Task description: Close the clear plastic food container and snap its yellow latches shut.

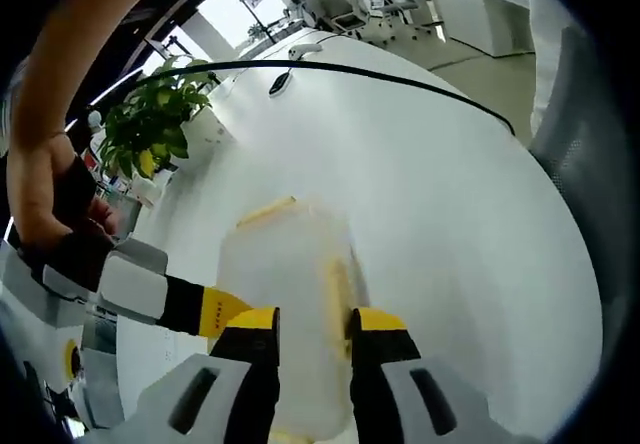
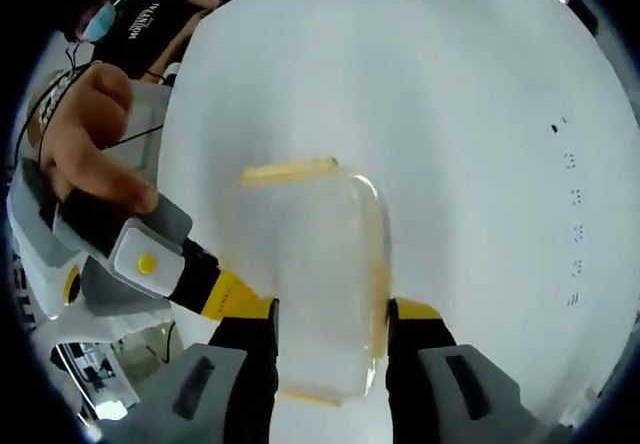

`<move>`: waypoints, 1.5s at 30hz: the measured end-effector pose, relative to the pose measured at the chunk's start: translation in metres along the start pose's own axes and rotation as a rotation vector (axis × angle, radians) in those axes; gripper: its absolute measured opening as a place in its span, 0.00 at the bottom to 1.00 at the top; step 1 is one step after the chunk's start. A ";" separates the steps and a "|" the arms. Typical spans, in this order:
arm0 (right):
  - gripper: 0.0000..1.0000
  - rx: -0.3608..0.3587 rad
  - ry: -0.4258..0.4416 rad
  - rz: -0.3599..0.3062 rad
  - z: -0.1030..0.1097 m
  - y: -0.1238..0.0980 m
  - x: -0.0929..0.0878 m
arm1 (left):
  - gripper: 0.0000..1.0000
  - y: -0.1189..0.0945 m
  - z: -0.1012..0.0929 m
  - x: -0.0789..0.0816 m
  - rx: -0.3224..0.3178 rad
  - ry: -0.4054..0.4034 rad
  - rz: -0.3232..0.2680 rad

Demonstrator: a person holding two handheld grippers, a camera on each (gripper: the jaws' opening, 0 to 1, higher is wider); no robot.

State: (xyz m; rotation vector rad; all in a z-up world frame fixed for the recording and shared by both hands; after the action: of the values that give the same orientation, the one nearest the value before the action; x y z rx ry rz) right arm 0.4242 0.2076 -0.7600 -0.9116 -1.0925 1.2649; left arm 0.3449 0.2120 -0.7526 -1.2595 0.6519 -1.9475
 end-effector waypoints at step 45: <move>1.00 -0.329 0.022 -0.340 0.058 -0.028 -0.073 | 0.95 -0.052 0.053 -0.032 0.069 -0.337 -0.093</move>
State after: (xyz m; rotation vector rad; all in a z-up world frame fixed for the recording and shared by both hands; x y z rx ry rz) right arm 0.3773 0.1291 -0.7270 -0.9305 -1.3974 0.8075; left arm 0.3866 0.2678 -0.7114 -1.5506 0.3586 -1.7547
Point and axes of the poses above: the point that each gripper's makers call its tool centre point, and the gripper's own axes: y roughly forward along the fingers, z roughly to its left, x roughly out of its top, the point moved 3 cm from there along -y, roughly backward along the fingers, and after that the axes turned 11 degrees about -y, right-handed, at the moved point
